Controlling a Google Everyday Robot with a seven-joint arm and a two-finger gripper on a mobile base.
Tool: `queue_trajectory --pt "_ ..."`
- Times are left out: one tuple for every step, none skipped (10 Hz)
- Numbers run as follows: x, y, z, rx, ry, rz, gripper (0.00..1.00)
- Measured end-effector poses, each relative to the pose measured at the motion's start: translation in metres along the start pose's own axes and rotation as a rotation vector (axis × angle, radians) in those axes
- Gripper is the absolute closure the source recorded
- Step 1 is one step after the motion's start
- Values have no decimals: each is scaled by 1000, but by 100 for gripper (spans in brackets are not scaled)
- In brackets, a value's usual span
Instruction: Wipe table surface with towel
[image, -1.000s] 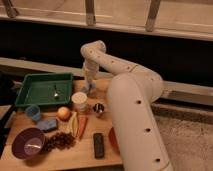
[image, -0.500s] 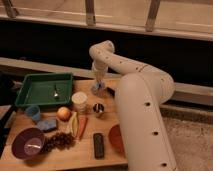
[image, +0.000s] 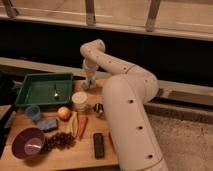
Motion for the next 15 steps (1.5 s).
queue_trajectory --pt "-1 6 0 -12 2 -9 100" --pt "1 12 1 -27 11 -22 100" --pt "7 17 -2 -43 20 -33 100" --pt "14 15 -6 -49 25 -35 100" --pt "22 11 -10 -52 30 -35 100" --pt "40 1 -17 -52 45 -33 100" --pt "52 -9 -22 -46 56 -27 100" --pt "67 -26 -28 -26 69 -8 100" --pt "75 -39 -32 0 79 8 100" --pt "80 -46 -33 13 84 17 100" --pt "80 -52 -34 26 83 19 100" --pt "77 -59 -35 41 78 21 100" --pt "68 -58 -35 53 67 13 100" --pt "58 -52 -33 59 59 1 100" --pt "49 -46 -31 63 52 -14 100"
